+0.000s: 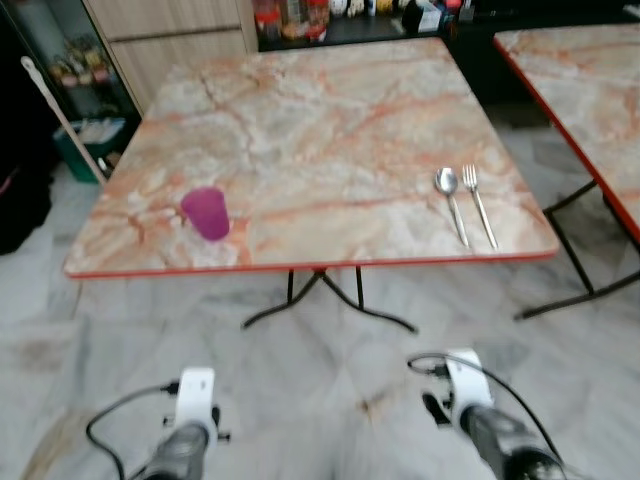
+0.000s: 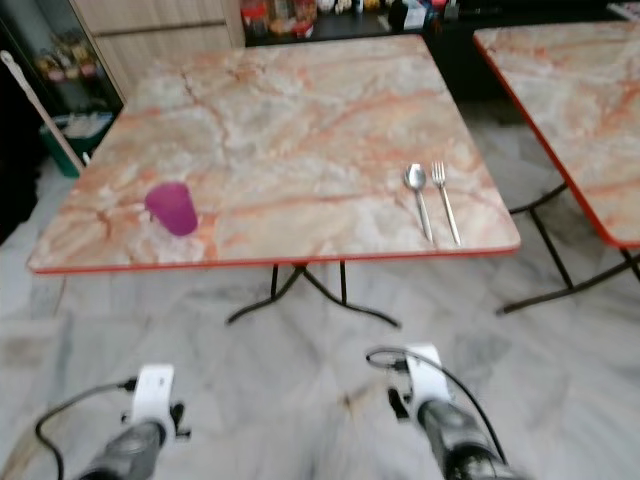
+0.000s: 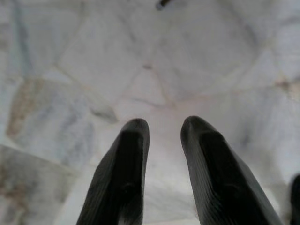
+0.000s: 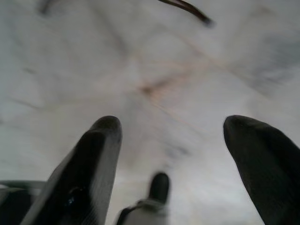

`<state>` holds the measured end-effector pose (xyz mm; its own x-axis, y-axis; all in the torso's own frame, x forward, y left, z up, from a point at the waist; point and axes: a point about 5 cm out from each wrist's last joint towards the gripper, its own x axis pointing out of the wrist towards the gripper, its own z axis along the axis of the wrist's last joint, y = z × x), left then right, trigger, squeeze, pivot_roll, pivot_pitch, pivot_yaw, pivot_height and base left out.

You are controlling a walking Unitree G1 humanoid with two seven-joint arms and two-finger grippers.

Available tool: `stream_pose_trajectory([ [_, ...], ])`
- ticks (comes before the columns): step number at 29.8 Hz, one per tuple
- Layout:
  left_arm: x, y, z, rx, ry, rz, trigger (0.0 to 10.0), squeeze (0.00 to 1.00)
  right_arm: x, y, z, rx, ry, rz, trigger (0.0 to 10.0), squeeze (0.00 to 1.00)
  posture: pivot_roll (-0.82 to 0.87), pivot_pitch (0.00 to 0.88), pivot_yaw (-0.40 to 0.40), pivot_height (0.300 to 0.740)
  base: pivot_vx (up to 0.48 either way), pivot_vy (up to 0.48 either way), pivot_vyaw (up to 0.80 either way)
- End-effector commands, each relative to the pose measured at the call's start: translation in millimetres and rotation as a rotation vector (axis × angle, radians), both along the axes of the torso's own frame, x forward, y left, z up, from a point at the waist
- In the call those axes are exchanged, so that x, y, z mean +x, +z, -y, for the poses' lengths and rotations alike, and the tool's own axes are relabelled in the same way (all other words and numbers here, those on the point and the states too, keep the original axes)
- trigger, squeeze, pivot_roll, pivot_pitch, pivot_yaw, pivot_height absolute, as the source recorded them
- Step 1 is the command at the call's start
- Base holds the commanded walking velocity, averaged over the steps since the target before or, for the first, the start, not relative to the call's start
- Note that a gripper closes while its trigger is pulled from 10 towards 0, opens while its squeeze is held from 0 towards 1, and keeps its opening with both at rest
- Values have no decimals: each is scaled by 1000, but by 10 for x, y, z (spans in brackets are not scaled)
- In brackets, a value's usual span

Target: Setting the table

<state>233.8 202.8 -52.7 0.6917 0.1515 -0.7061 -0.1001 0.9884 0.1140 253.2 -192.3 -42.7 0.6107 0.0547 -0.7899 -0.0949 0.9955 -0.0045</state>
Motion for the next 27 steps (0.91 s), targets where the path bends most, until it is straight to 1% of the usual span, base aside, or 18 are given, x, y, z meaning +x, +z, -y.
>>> stream_pose_trajectory([
  [1,-14,-13,13,-3,-6,-10,10000,0,-39,-20,52,-9,-10,-11,10000,0,-57,68,95,740,382,0,0],
  [7,-14,-14,16,-3,-6,-11,10000,0,-39,-20,54,-13,-4,-11,10000,0,-57,68,95,740,370,0,0],
  [13,-8,-11,21,-3,-10,-9,10000,0,-36,-17,59,-33,26,-23,10000,0,-61,63,94,740,0,0,0],
  [16,-4,-9,26,-4,-12,-9,10000,0,-38,-18,62,-17,-3,-19,10000,0,-64,63,95,740,0,0,0],
  [20,3,-8,42,-6,-15,-10,10000,0,-39,-16,74,-33,22,-34,10000,0,-69,55,91,740,0,0,0],
  [24,7,-8,55,-9,-13,-10,10000,0,-20,0,88,-53,29,-12,10000,0,-73,52,85,740,0,0,0],
  [27,10,-7,57,-12,-9,-10,10000,0,10,24,83,-51,29,31,10000,0,-84,54,85,740,0,0,0],
])
